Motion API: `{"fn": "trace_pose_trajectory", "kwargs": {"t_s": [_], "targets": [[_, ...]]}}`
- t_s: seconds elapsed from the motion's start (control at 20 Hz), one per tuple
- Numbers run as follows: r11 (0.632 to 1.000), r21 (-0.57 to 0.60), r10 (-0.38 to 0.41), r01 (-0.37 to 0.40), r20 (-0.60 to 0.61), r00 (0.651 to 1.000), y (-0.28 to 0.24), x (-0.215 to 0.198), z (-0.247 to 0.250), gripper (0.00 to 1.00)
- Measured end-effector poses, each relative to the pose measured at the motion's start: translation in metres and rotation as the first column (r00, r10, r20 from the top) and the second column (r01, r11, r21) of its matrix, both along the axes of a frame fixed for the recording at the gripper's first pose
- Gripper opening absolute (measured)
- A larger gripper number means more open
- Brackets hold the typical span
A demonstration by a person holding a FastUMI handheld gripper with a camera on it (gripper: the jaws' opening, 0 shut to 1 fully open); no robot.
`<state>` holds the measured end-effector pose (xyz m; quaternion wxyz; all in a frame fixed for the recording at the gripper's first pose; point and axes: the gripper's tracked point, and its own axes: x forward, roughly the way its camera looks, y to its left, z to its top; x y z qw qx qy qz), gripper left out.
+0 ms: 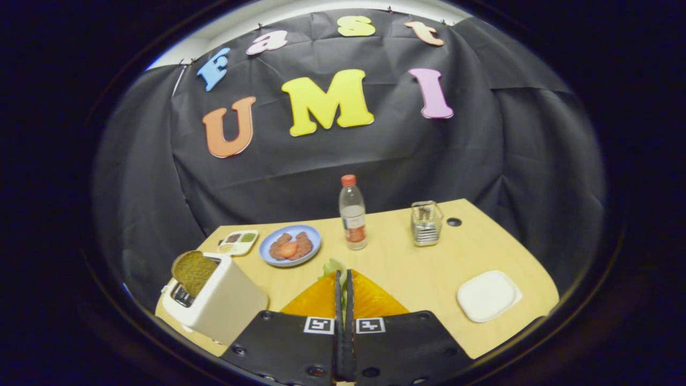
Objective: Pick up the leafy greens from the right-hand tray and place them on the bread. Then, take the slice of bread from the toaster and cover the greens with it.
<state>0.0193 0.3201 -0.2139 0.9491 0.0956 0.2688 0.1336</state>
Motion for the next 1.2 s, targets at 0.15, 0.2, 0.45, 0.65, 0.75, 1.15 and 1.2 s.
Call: {"fn": "trace_pose_trajectory", "kwargs": {"t_s": [0.15,0.2,0.45,0.65,0.75,1.15,1.2], "targets": [[0.998,0.068,0.022,-0.018,-0.047,0.999,0.041,-0.012,-0.011,0.0],[0.995,0.097,0.023,-0.016,-0.067,0.997,0.05,-0.014,-0.015,0.0],[0.981,0.191,-0.002,0.034,-0.166,0.986,0.056,-0.014,-0.04,0.0],[0.981,0.177,-0.046,0.078,-0.18,0.983,0.03,-0.005,-0.057,0.0],[0.982,0.165,-0.062,0.091,-0.173,0.983,0.018,0.0,-0.066,0.0],[0.991,0.088,-0.086,0.102,-0.162,0.983,-0.02,0.021,-0.102,0.06],[0.993,0.074,-0.084,0.097,-0.163,0.983,-0.023,0.022,-0.105,0.07]]}}
